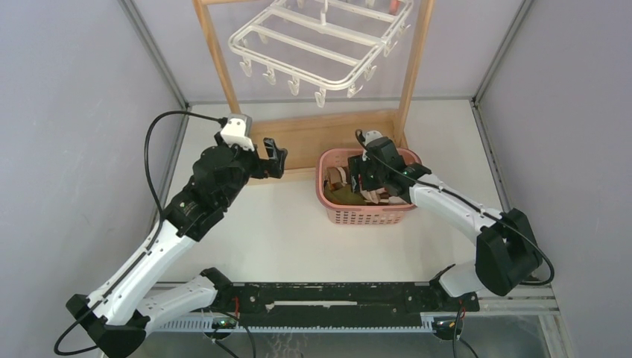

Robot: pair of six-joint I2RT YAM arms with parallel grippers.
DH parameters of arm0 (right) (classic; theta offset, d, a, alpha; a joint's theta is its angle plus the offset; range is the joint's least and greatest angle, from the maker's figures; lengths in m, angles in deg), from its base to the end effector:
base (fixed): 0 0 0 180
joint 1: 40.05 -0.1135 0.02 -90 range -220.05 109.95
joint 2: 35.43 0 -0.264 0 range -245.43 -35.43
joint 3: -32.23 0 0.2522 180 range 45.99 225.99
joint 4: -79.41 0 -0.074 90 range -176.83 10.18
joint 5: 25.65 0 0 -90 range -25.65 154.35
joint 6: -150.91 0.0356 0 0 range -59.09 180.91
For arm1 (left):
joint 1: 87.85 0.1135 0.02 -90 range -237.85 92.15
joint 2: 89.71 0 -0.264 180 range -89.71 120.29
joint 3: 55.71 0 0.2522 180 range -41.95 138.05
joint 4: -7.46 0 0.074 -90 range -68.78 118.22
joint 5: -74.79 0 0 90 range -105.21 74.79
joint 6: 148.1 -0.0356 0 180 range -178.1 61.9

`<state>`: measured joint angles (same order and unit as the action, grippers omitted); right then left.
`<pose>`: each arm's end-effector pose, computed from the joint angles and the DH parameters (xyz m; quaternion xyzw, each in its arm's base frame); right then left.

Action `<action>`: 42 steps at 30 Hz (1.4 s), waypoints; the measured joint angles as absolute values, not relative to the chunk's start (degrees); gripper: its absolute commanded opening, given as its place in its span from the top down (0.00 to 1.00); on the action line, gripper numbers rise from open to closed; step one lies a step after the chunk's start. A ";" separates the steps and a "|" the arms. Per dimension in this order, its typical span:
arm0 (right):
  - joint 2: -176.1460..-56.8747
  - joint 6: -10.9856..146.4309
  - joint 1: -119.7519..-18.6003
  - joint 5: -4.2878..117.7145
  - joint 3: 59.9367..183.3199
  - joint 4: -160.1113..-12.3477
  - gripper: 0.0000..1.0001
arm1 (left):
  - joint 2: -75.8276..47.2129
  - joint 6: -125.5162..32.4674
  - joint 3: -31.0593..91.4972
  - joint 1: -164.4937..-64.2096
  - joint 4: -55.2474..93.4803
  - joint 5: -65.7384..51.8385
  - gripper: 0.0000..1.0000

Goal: Remove the socks clipped to the hanger
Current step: Place the sock in the bin.

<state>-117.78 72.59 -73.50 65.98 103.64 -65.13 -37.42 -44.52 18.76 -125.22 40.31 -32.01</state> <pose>0.2576 0.1690 0.2479 -0.1701 0.9127 0.1303 0.3480 0.1638 -0.1122 0.3976 0.0657 0.7644 -0.1701 0.6184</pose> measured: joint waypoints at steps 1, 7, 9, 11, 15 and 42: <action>-116.99 72.77 -73.50 65.83 103.58 -65.09 0.16 | -37.60 -44.48 18.56 -125.22 40.53 -32.05 0.00; -111.55 73.20 -73.50 65.79 103.58 -64.72 0.00 | -39.87 -43.89 16.79 -125.17 41.58 -33.08 0.00; -109.71 73.20 -73.50 65.79 103.58 -64.69 0.00 | -40.87 -43.47 16.11 -125.17 41.51 -33.34 0.00; -107.81 73.20 -73.50 65.81 103.58 -64.69 0.00 | -42.14 -43.01 14.98 -125.15 41.49 -33.71 0.00; -104.25 73.01 -73.50 65.81 103.58 -64.56 0.00 | -43.80 -42.01 12.66 -125.15 41.60 -34.52 0.00; -81.84 70.43 -53.50 63.84 101.81 -61.15 0.00 | -39.45 -39.54 2.78 -119.42 35.31 -39.44 0.00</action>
<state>-81.84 70.43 -53.50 63.84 101.81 -61.15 -39.45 -39.54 2.78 -119.42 35.31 -39.44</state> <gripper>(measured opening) 0.993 0.996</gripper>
